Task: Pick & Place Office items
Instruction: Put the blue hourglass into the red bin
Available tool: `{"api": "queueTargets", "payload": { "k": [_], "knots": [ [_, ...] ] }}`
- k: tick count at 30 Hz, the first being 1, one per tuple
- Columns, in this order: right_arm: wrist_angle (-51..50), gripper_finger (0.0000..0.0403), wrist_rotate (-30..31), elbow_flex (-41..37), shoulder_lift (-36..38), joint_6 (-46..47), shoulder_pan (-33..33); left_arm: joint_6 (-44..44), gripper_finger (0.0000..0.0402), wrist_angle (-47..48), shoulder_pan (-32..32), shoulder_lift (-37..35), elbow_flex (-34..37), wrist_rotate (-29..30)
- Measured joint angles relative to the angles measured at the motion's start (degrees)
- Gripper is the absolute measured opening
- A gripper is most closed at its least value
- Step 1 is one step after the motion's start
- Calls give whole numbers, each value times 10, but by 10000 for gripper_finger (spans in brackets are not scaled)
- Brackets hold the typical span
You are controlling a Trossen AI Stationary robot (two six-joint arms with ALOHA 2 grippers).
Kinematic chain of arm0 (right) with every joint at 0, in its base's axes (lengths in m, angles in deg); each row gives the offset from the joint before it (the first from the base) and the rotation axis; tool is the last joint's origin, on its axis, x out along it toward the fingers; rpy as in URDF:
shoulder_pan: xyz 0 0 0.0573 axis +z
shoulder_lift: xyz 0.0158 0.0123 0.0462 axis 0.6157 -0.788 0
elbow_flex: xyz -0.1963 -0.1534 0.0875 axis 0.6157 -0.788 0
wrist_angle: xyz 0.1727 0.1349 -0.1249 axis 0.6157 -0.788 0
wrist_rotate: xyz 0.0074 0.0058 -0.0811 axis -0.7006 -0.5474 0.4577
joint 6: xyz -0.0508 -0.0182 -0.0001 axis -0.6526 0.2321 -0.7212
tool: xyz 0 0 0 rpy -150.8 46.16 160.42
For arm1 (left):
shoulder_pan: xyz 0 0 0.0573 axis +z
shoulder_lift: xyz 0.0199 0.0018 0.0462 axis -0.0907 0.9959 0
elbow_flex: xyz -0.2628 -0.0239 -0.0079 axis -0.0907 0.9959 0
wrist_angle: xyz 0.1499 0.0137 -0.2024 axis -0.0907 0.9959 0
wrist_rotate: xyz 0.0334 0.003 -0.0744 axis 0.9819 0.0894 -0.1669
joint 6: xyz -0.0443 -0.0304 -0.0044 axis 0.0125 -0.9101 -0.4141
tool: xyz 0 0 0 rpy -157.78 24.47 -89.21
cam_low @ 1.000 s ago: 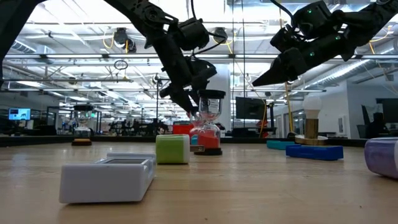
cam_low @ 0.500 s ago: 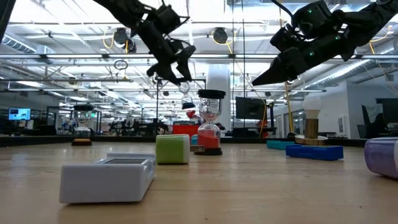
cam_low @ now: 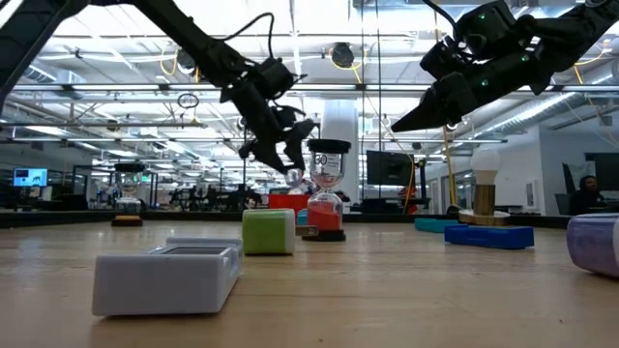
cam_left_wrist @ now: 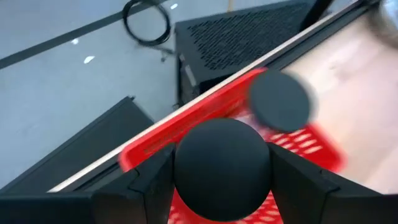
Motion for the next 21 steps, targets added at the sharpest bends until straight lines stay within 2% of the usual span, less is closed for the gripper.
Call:
{"api": "queueTargets", "payload": {
  "k": [14,21],
  "knots": [
    [0,0,0,0,0,-2,0,16,222,-11,21,31,-1,3],
    [0,0,0,0,0,-2,0,15,263,-8,20,35,0,-9]
  ]
}}
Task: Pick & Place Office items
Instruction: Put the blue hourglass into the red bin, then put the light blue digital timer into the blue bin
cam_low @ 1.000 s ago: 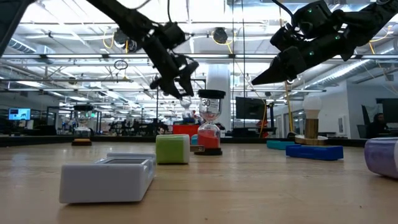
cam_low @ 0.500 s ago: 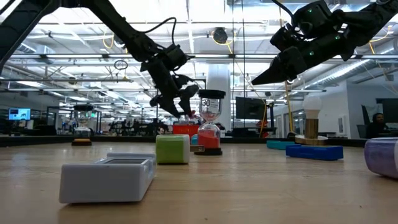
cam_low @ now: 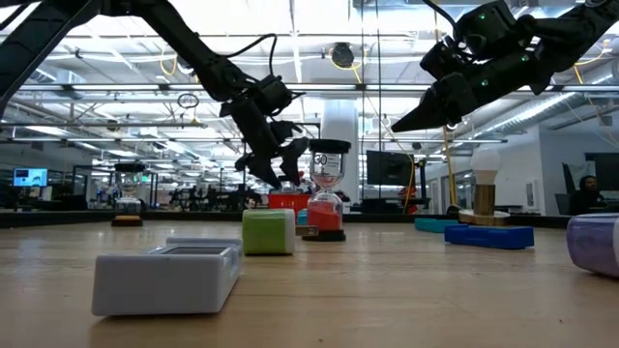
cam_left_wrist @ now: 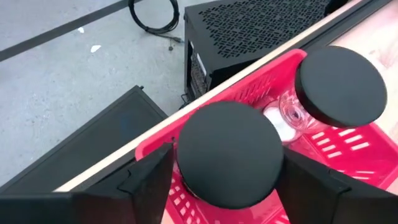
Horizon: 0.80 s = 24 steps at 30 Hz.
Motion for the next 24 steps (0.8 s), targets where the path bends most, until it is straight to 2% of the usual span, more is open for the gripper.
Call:
{"api": "queueTargets", "payload": {
  "k": [7,14,16,19,24],
  "knots": [
    [0,0,0,0,0,0,0,14,288,2,-1,-18,0,-2],
    [0,0,1,0,0,2,0,65,280,64,-3,-85,0,-4],
    [0,0,1,0,0,10,0,88,266,100,-10,-109,1,-15],
    [-1,0,1,0,0,18,0,111,223,81,-37,-151,34,-14],
    [-12,0,2,0,0,35,1,122,128,-76,-93,-228,174,-14]
  ]
}}
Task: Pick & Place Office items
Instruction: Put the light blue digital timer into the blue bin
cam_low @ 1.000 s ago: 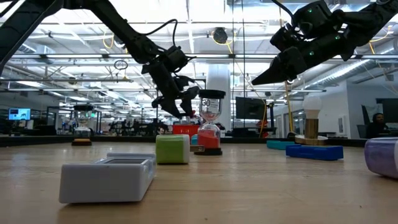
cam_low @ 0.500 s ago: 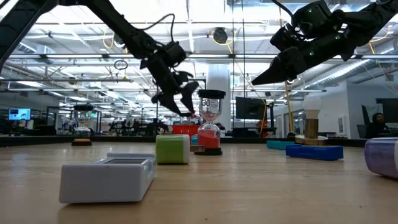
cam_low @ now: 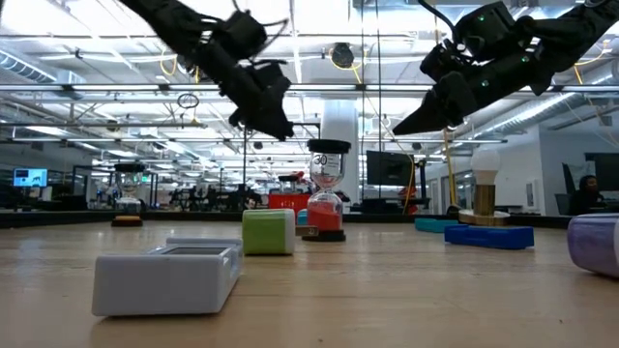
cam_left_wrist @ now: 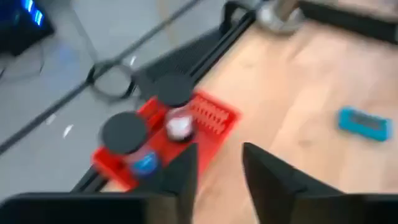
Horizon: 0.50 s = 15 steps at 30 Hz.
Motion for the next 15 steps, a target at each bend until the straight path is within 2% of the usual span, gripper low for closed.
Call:
{"api": "queueTargets", "payload": {
  "k": [5,8,15],
  "knots": [
    [13,0,0,-8,0,12,1,0,47,-219,-49,-56,162,-6],
    [22,0,1,-16,0,12,1,0,11,-303,-77,-67,228,-15],
    [42,0,2,-17,0,62,1,-37,19,-390,-129,-63,291,-20]
  ]
}}
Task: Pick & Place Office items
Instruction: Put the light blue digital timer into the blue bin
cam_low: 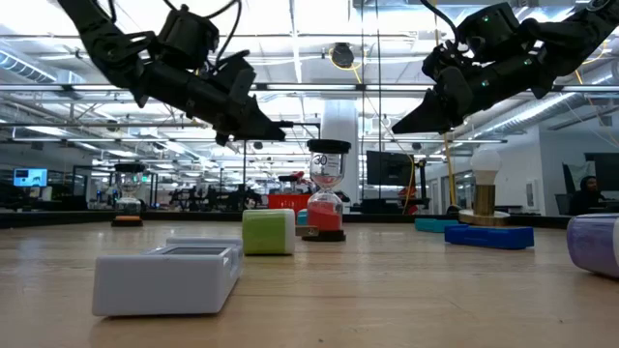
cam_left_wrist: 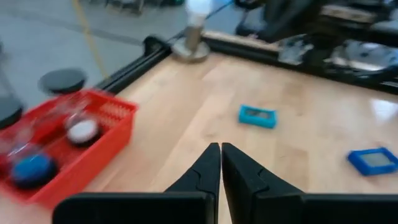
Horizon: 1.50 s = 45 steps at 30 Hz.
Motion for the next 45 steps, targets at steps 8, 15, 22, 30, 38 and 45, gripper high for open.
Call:
{"api": "queueTargets", "payload": {
  "k": [8,15,22,30,38,45],
  "knots": [
    [-68,0,102,5,0,139,47,45,9,-256,-35,1,107,-36],
    [-276,1,266,56,0,332,154,37,13,-296,-10,2,142,-56],
    [-389,41,314,59,-35,580,227,21,15,-329,-2,35,145,-77],
    [-334,140,314,60,-136,662,242,22,4,-324,-6,38,145,-77],
    [-319,246,314,60,-166,669,227,22,25,-318,-5,38,145,-71],
    [-296,277,314,61,-188,661,224,23,4,-318,-5,38,145,-71]
  ]
}}
